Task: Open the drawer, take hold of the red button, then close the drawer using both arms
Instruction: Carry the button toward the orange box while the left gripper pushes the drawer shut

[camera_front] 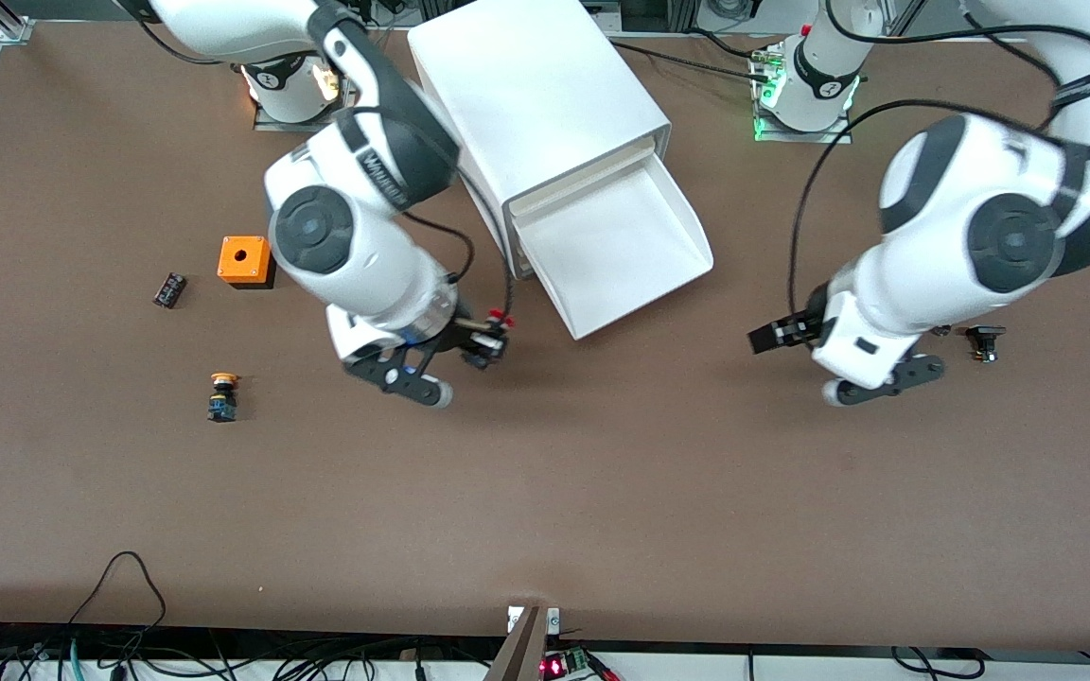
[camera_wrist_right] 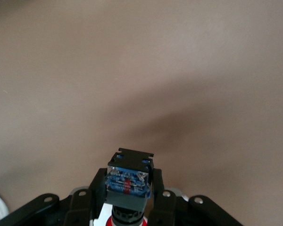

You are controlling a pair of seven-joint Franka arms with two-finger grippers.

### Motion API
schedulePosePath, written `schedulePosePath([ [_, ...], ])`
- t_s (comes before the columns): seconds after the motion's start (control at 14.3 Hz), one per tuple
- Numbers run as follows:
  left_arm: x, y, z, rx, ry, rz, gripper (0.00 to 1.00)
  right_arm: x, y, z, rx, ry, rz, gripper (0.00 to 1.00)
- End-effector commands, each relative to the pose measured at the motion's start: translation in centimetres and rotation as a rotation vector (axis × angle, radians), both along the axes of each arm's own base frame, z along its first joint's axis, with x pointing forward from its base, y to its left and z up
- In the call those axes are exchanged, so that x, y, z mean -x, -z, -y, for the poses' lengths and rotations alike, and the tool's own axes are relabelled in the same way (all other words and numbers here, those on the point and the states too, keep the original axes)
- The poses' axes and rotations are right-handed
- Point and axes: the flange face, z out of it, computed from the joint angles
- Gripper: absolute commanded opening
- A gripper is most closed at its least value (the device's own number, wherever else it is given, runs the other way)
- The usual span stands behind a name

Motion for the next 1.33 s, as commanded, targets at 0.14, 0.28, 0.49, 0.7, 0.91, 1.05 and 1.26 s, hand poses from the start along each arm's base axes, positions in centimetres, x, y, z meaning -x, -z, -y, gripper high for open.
schedulePosePath([
  [0.14,2.8,5.9,5.7,-0.085,-0.092,0.039,1.00,-3.4,3.3,9.5,0.011,-0.211,-0.013,0.00],
  [0.28,3.5,7.9,7.6,-0.110,-0.091,0.027,1.00,-4.7,6.8,13.8,0.009,-0.287,0.006,0.00],
  [0.49,4.6,10.7,9.5,-0.129,-0.064,0.045,1.00,-5.6,12.6,21.3,0.014,-0.408,0.026,0.00],
  [0.7,4.9,13.0,9.5,-0.102,-0.063,0.094,1.00,-5.3,16.6,26.3,0.009,-0.482,0.045,0.00],
  [0.91,5.3,14.1,9.7,-0.107,-0.103,0.093,1.00,-4.8,19.3,30.8,0.006,-0.530,0.055,0.00],
  [1.05,6.5,14.8,10.5,-0.108,-0.090,0.073,1.00,-4.3,20.6,32.5,0.002,-0.543,0.048,0.00],
  [1.26,9.0,16.0,12.3,-0.109,-0.047,0.036,1.00,-3.7,22.1,33.8,0.008,-0.540,0.051,0.00],
])
